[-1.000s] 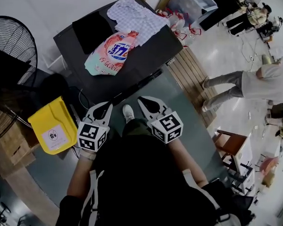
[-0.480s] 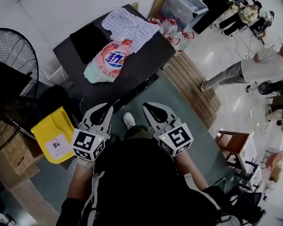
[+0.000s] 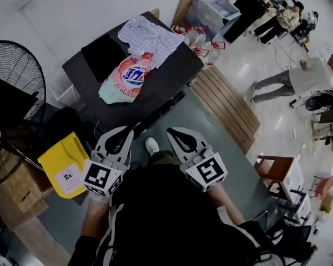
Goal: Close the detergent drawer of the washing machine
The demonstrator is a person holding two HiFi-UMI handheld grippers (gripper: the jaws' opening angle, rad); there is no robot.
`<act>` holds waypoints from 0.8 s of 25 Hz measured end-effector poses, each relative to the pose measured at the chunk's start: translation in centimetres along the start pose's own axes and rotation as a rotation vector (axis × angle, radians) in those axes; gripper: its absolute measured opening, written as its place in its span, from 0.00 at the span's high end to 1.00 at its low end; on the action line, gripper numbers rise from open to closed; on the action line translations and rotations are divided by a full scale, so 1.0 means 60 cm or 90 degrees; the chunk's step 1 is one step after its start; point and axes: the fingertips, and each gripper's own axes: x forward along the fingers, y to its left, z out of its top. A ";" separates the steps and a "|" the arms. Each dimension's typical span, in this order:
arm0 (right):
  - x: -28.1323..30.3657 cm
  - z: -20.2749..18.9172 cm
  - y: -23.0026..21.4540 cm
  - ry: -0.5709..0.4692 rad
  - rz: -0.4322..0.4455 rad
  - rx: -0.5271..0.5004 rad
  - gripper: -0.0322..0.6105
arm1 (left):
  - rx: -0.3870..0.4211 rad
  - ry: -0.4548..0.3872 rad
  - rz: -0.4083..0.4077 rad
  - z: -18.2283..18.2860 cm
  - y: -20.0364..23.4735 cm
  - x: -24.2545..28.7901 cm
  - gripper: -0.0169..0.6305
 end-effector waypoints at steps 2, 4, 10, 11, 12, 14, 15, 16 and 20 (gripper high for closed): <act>0.001 -0.001 0.001 0.000 0.004 -0.004 0.92 | 0.010 0.005 0.003 0.002 -0.001 -0.002 0.96; 0.003 -0.002 0.003 -0.004 0.008 -0.007 0.92 | 0.013 0.011 0.006 0.002 0.001 -0.004 0.96; 0.009 0.007 0.004 -0.007 0.005 0.007 0.92 | -0.009 -0.001 -0.004 -0.003 0.003 -0.011 0.96; 0.010 0.010 0.004 -0.004 0.002 0.012 0.92 | -0.013 -0.001 -0.006 -0.002 0.004 -0.012 0.96; 0.012 0.010 0.003 -0.003 0.000 0.014 0.92 | -0.015 0.000 -0.006 -0.001 0.004 -0.013 0.96; 0.012 0.007 0.003 0.003 0.001 0.012 0.92 | -0.017 0.003 -0.005 0.000 0.005 -0.015 0.96; 0.011 0.002 0.004 0.007 0.003 0.009 0.92 | -0.014 0.004 -0.004 -0.001 0.005 -0.015 0.96; 0.011 0.000 0.005 0.006 0.004 0.006 0.92 | -0.010 0.006 -0.002 -0.001 0.005 -0.016 0.96; 0.017 0.003 0.007 0.002 -0.003 0.007 0.92 | 0.001 0.004 -0.007 -0.006 0.006 -0.020 0.96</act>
